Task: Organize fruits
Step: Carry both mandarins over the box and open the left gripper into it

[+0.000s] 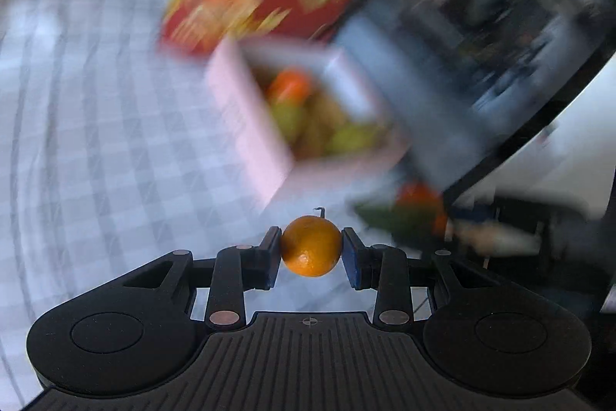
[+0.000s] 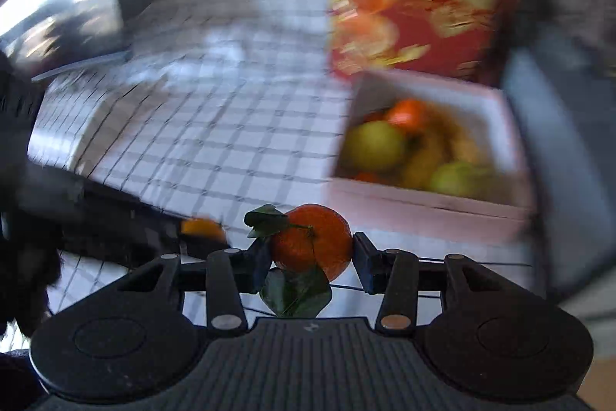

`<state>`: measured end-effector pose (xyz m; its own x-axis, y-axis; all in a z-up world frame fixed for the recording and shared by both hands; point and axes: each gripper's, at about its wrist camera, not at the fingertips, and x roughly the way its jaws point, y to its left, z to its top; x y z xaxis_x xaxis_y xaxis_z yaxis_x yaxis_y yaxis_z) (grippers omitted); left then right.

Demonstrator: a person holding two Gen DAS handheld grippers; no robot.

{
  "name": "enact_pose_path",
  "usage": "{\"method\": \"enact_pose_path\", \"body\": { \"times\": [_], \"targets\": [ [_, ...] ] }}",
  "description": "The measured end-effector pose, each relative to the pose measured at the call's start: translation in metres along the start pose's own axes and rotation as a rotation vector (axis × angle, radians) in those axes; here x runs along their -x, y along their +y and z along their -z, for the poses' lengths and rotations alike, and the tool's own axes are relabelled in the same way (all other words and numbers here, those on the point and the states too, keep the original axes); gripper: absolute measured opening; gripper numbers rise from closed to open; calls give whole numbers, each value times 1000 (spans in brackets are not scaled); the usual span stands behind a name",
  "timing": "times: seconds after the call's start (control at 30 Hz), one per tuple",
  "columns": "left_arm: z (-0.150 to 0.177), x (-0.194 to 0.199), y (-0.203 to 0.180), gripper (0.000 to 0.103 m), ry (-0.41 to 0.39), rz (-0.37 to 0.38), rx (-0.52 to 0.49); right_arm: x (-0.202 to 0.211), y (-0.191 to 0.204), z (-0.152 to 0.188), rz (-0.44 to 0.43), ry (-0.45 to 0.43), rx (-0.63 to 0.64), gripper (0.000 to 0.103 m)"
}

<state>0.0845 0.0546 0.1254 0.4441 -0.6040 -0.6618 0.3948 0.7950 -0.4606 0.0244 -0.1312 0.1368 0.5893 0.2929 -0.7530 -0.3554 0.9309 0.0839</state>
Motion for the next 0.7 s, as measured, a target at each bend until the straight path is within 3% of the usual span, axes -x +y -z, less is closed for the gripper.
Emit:
{"method": "enact_pose_path", "body": {
  "times": [0.13, 0.27, 0.4, 0.57, 0.7],
  "targets": [
    [-77, 4, -36, 38, -150, 27, -140, 37, -33, 5, 103, -92, -79, 44],
    [-135, -25, -61, 38, -221, 2, -205, 53, -56, 13, 149, -133, -135, 44],
    [-163, -85, -68, 38, -140, -6, -196, 51, -71, 22, 168, -120, -156, 44],
    [-165, -154, -58, 38, -24, -33, -179, 49, -76, 35, 200, -111, -178, 44],
    [-169, -181, -51, 38, -34, -52, -147, 44, -83, 41, 195, -88, -209, 44]
  ]
}}
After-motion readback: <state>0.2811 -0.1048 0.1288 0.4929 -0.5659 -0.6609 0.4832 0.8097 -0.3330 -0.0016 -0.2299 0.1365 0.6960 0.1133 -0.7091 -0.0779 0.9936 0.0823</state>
